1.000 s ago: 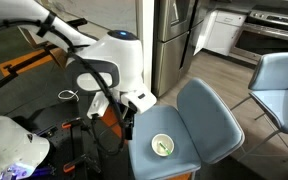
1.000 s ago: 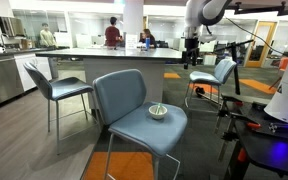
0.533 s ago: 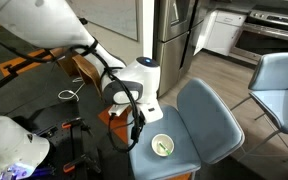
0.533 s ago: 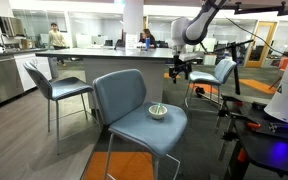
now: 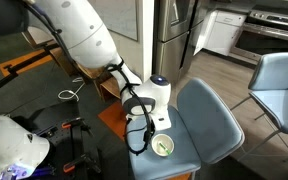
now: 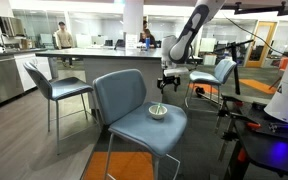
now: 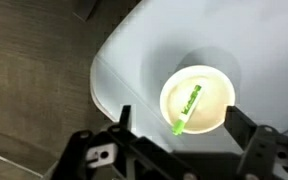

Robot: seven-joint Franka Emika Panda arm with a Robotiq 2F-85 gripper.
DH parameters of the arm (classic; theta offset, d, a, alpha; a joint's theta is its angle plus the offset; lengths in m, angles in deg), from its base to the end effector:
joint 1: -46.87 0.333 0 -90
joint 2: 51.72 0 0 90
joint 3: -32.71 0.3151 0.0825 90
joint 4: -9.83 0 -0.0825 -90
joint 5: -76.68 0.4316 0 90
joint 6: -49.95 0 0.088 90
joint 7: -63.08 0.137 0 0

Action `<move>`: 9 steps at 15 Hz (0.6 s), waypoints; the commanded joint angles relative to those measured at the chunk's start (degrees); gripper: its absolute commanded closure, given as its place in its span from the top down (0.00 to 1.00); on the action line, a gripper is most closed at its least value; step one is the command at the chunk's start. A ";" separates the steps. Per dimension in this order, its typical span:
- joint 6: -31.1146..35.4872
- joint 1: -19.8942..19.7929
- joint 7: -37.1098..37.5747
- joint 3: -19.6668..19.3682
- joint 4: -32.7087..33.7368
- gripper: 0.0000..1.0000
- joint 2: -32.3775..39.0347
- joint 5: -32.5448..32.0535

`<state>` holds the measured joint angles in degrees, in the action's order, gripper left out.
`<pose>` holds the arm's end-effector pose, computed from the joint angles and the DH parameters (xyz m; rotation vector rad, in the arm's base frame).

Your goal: Remove the green marker from the white bowl and put it on the blue chair

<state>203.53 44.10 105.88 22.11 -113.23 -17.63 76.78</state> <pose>0.5526 -0.1436 0.0459 2.6904 -1.3895 -0.0373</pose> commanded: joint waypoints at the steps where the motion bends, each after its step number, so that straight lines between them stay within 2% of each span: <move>1: 1.01 1.71 0.02 -1.08 7.15 1.00 6.58 5.54; 9: -1.95 3.88 4.60 -3.39 20.62 1.00 18.63 13.13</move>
<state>204.04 46.44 107.69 20.54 -96.42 -2.04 87.52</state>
